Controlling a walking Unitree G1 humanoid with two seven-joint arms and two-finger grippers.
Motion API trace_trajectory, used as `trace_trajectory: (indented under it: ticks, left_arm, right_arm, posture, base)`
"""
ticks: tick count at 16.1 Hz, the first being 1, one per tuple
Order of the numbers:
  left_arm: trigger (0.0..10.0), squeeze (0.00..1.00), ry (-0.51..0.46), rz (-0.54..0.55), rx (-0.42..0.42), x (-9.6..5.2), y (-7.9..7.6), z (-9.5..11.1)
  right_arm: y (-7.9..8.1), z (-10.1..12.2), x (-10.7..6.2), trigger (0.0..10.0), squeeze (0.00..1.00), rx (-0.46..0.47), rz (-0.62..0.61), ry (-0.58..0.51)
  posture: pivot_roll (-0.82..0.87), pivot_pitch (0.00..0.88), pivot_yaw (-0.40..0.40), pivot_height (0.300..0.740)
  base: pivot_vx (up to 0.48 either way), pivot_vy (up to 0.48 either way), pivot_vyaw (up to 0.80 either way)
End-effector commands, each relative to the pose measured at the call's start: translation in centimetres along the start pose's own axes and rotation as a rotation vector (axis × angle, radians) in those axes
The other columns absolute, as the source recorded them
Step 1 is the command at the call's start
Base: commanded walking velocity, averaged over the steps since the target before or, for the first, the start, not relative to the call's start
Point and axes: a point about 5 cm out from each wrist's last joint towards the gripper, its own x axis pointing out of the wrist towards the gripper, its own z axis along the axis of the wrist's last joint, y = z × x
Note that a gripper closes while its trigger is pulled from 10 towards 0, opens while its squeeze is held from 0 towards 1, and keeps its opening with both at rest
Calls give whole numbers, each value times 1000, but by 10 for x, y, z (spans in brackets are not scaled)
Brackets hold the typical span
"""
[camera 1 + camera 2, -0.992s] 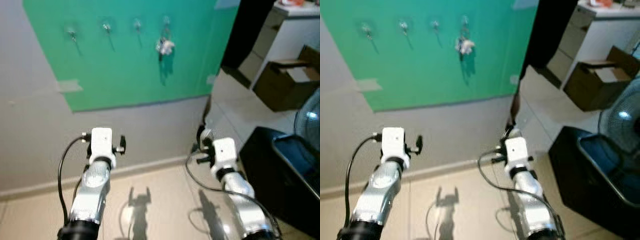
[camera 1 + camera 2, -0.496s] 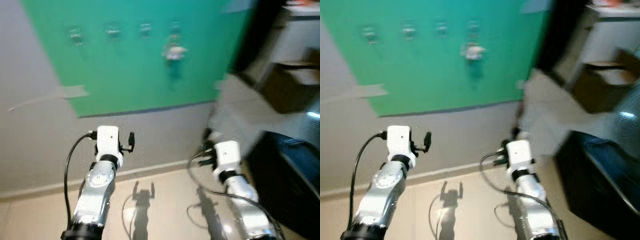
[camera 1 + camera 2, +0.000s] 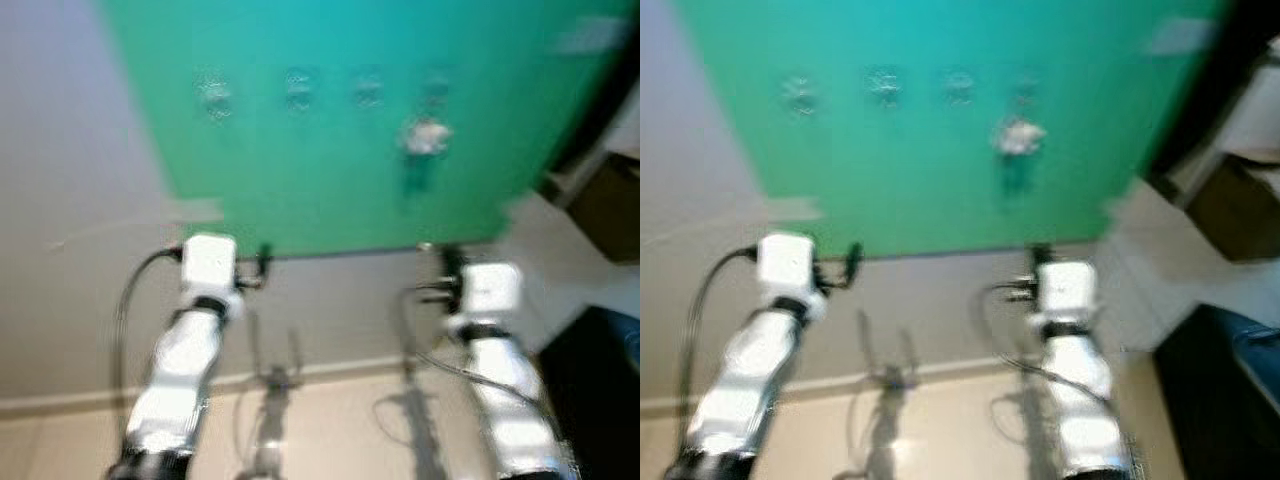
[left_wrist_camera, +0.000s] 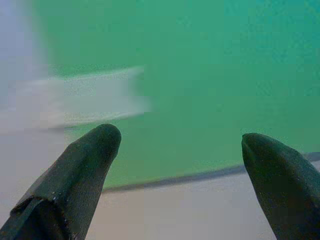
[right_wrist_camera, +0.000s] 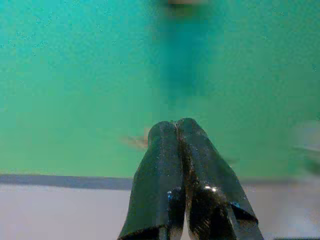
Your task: Hang keys on a hook
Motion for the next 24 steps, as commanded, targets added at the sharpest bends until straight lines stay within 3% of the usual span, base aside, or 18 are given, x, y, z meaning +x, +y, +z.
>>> trace_trajectory:
  ticks: [1,7,12,17,23,24]
  left_arm:
    - [10000,0,9,-28,-22,2,-13,0]
    - [10000,0,14,-42,9,3,-16,0]
    - [10000,0,20,-13,-19,2,-14,-1]
    - [10000,0,36,6,-7,1,-12,-4]
    - [10000,0,32,4,-5,4,-13,-2]
    - [10000,0,33,6,-12,5,-13,-3]
  right_arm:
    - [-7,-4,-3,10000,0,-14,-4,26]
    - [-5,-8,-2,10000,0,-38,11,51]
    - [0,-12,-1,10000,0,-55,53,84]
    - [3,-12,3,10000,0,-45,70,100]
    - [14,28,21,10000,0,-148,229,33]
    - [22,45,24,10000,0,-83,295,-6]
  posture:
    - [8,0,22,740]
    - [10,0,19,740]
    - [18,0,10,740]
    - [28,0,3,740]
    - [17,0,6,740]
    - [12,0,8,740]
  base:
    - [0,-469,0]
    - [0,-455,532]
    - [66,-431,786]
    - [225,-55,296]
    - [0,0,0]
    - [0,0,0]
